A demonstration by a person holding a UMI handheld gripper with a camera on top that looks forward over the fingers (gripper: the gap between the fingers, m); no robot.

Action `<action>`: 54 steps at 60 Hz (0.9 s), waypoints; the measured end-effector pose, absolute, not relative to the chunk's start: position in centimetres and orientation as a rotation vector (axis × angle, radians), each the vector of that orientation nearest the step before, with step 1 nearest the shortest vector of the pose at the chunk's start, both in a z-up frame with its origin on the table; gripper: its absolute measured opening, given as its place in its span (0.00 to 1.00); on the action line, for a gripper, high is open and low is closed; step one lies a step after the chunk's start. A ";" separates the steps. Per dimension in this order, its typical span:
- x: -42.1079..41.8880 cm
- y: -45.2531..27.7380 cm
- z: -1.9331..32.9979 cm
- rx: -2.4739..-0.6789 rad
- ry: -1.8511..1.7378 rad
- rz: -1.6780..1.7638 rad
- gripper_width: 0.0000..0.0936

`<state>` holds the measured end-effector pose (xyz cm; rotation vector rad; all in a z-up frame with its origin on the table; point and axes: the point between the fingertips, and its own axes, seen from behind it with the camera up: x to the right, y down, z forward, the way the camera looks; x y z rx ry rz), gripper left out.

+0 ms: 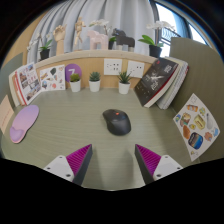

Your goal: Arrange mouse

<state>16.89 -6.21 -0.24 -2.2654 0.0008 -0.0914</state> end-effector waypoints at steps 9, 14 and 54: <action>18.4 -0.8 -1.0 -2.262 0.035 -0.046 0.92; 19.0 1.9 -1.0 -2.260 0.043 -0.038 0.91; 19.5 6.3 -1.5 -2.307 0.156 -0.125 0.41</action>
